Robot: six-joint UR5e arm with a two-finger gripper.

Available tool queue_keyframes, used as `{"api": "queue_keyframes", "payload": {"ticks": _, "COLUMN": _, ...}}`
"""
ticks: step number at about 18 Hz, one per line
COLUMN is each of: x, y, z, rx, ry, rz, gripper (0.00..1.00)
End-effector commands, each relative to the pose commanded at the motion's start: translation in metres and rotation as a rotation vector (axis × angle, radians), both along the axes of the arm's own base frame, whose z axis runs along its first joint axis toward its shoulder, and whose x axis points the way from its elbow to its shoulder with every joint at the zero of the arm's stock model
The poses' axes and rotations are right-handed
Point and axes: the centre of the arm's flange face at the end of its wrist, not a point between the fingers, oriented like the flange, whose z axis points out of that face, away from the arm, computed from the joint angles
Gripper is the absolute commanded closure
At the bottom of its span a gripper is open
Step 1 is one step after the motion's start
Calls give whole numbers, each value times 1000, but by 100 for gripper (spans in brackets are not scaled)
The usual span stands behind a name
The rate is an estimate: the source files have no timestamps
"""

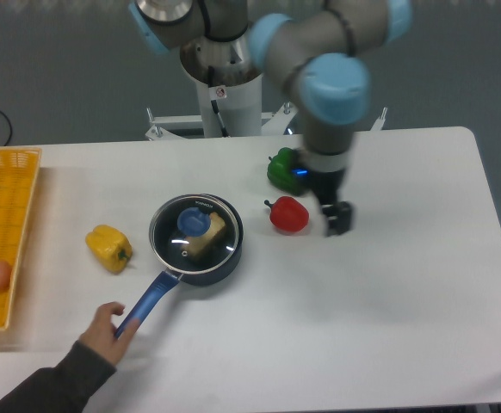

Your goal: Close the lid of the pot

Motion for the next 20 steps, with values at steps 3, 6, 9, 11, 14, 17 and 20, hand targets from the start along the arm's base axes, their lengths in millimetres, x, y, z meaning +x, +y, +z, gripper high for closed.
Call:
{"api": "queue_keyframes", "payload": {"ticks": 3, "x": -27, "y": -18, "z": -9, "rx": -5, "ry": -1, "rz": -47, "gripper": 0}}
{"api": "queue_keyframes", "payload": {"ticks": 6, "x": -41, "y": -21, "z": -39, "rx": -23, "ry": -39, "rz": -89, "gripper": 0}}
{"api": "queue_keyframes", "payload": {"ticks": 9, "x": -46, "y": -19, "z": -64, "rx": -48, "ry": -34, "rz": -93, "gripper": 0}}
{"api": "queue_keyframes", "payload": {"ticks": 11, "x": -50, "y": -22, "z": -63, "rx": -96, "ry": -5, "rz": -91, "gripper": 0}}
{"api": "queue_keyframes", "payload": {"ticks": 14, "x": -56, "y": -27, "z": -67, "rx": -108, "ry": -4, "rz": -86, "gripper": 0}}
{"api": "queue_keyframes", "payload": {"ticks": 17, "x": -59, "y": -26, "z": -68, "rx": -108, "ry": -1, "rz": -89, "gripper": 0}}
{"api": "queue_keyframes", "payload": {"ticks": 20, "x": -59, "y": -26, "z": -66, "rx": -107, "ry": 2, "rz": -90, "gripper": 0}}
